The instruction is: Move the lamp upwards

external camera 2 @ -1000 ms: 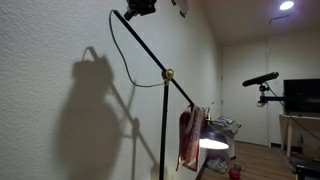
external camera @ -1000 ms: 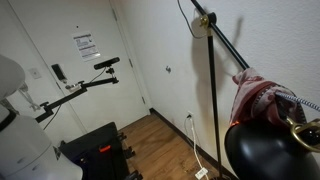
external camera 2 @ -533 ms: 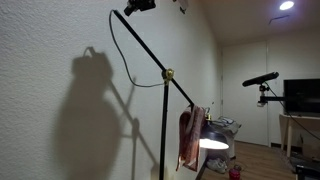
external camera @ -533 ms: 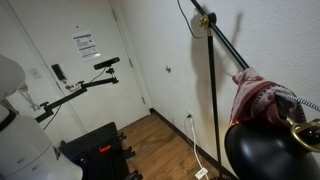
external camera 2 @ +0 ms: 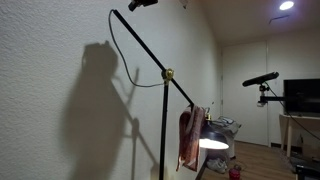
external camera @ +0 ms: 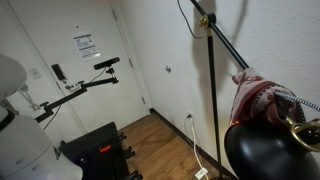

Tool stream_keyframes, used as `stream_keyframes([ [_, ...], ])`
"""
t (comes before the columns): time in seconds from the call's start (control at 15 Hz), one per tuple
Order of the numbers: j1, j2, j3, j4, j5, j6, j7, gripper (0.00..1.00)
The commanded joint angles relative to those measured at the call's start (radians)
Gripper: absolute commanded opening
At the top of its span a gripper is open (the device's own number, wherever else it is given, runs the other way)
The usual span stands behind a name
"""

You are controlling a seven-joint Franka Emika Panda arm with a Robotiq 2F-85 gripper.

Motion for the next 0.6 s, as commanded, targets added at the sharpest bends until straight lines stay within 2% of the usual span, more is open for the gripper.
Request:
stream_keyframes([
  [0.0,0.007,0.078,0.007,0.059,0.021,-0.056,-0.029,0.0],
  [0.2,0.018,0.123,0.012,0.065,0.09,-0.077,-0.081,0.0],
  [0.53,0.03,0.135,0.051,0.011,0.344,-0.081,-0.275,0.0],
])
